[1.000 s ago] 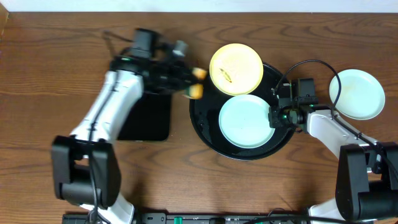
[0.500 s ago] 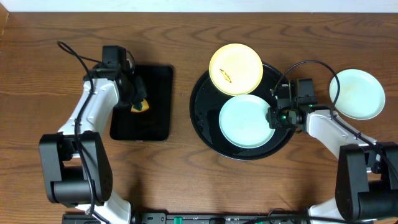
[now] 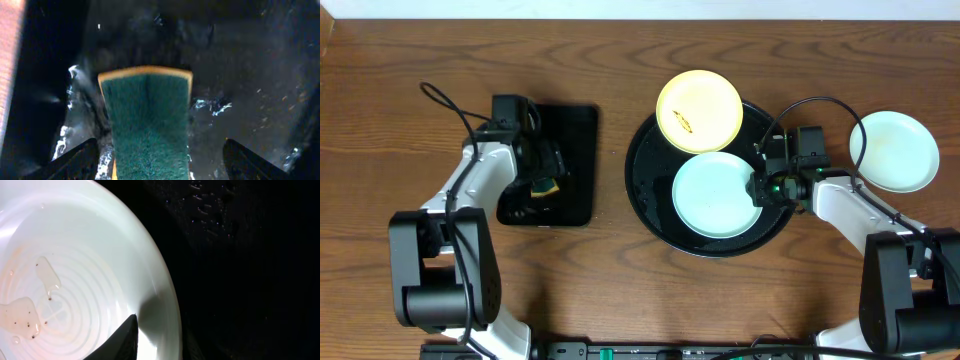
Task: Clean dirty plates on tray and stack at the side
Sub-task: 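Carry the sponge back into the black tray with the left gripper, then hold the sponge in the black tray while right gripper tilts the plate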
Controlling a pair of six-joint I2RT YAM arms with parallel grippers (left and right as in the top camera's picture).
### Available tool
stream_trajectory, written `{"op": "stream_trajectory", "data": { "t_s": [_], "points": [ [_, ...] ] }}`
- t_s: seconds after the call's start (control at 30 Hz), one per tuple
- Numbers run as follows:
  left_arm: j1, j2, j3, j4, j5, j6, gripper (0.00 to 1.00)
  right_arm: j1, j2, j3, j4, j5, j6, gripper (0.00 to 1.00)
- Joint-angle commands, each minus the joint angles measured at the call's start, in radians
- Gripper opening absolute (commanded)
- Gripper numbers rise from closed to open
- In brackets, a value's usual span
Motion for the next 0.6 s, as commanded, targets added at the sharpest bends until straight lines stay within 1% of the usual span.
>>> {"op": "stream_trajectory", "data": {
  "t_s": [0.0, 0.23, 0.27, 0.3, 0.33, 0.37, 0.4, 0.47, 0.5, 0.53, 0.57],
  "points": [
    [-0.003, 0.011, -0.042, 0.021, -0.012, 0.010, 0.79, 0.005, 0.023, -0.018, -0.016, 0.047, 0.004, 0.28],
    [-0.003, 0.011, -0.052, 0.021, -0.012, 0.010, 0.78, 0.005, 0.023, -0.018, -0.016, 0.047, 0.004, 0.28],
    [-0.003, 0.011, -0.052, 0.020, -0.012, 0.010, 0.72, 0.005, 0.023, -0.018, -0.016, 0.047, 0.004, 0.28],
    [-0.003, 0.011, -0.053, 0.019, -0.012, 0.010, 0.62, 0.005, 0.023, -0.018, -0.016, 0.047, 0.004, 0.28],
    [-0.003, 0.011, -0.055, 0.016, -0.012, 0.010, 0.47, 0.005, 0.023, -0.018, -0.016, 0.047, 0.004, 0.28],
    [-0.003, 0.011, -0.058, 0.016, -0.012, 0.010, 0.41, 0.005, 0.023, -0.018, -0.016, 0.047, 0.004, 0.28],
    [-0.003, 0.011, -0.070, 0.016, -0.012, 0.010, 0.40, 0.005, 0.023, -0.018, -0.017, 0.047, 0.004, 0.28],
    [-0.003, 0.011, -0.090, 0.022, -0.012, 0.010, 0.40, 0.005, 0.023, -0.018, -0.017, 0.047, 0.004, 0.28],
    [-0.003, 0.011, -0.102, 0.026, -0.012, 0.010, 0.46, 0.005, 0.023, -0.018, -0.017, 0.047, 0.004, 0.28],
    [-0.003, 0.011, -0.112, 0.032, -0.012, 0.010, 0.55, 0.005, 0.023, -0.018, -0.017, 0.047, 0.004, 0.28],
    [-0.003, 0.011, -0.122, 0.038, -0.012, 0.010, 0.36, 0.005, 0.023, -0.018, -0.016, 0.047, 0.004, 0.28]
  ]
}}
